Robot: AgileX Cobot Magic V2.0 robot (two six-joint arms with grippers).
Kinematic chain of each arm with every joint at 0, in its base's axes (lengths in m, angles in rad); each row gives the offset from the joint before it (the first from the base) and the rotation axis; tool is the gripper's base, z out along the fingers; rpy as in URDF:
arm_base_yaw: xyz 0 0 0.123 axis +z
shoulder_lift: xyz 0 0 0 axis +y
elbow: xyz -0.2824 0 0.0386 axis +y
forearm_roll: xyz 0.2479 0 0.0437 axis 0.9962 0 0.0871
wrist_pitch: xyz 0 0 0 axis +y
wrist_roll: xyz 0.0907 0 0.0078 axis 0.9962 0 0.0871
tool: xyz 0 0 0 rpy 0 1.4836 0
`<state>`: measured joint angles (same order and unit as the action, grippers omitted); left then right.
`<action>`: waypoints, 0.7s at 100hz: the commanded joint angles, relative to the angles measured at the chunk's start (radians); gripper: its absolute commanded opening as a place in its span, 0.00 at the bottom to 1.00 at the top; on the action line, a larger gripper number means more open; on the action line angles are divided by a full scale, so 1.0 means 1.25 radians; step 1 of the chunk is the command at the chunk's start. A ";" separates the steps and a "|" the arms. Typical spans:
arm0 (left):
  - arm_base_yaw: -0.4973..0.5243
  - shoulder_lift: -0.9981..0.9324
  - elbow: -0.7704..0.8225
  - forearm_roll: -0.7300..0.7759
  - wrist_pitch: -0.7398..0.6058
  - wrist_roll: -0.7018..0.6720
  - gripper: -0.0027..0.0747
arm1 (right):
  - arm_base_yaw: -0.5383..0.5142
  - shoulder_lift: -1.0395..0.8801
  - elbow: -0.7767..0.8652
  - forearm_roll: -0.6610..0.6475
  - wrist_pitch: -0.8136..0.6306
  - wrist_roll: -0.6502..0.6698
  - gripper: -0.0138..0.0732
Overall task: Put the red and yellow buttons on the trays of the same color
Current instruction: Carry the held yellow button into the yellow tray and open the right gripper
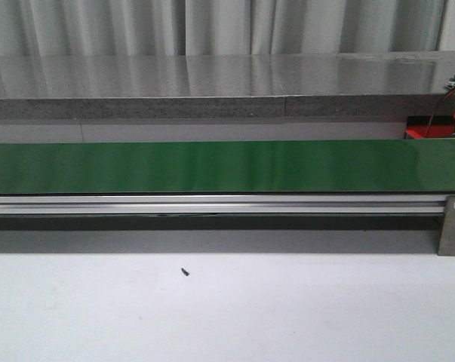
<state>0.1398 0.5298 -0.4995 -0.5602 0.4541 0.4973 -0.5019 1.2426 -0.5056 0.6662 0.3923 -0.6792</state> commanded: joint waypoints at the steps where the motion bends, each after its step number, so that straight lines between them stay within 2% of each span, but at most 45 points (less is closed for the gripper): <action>1: -0.006 0.003 -0.020 -0.017 -0.050 0.001 0.01 | 0.000 0.001 -0.020 0.018 -0.005 0.002 0.33; 10: -0.006 0.003 -0.020 -0.017 -0.050 0.001 0.01 | 0.000 0.002 -0.028 0.018 0.001 0.002 0.43; 22: -0.006 0.003 -0.020 -0.017 -0.050 0.001 0.01 | 0.000 0.002 -0.034 0.019 0.001 0.002 0.63; 29: -0.006 0.003 -0.020 -0.017 -0.050 0.001 0.01 | 0.000 0.002 -0.041 0.023 0.001 0.002 0.69; 48: -0.006 0.003 -0.020 -0.017 -0.050 0.001 0.01 | 0.000 0.001 -0.085 0.023 0.045 0.002 0.71; 70: -0.006 0.003 -0.020 -0.017 -0.050 0.001 0.01 | 0.005 0.001 -0.198 0.055 0.227 0.002 0.71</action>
<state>0.1398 0.5298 -0.4995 -0.5602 0.4541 0.4973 -0.5019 1.2615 -0.6711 0.6813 0.5948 -0.6792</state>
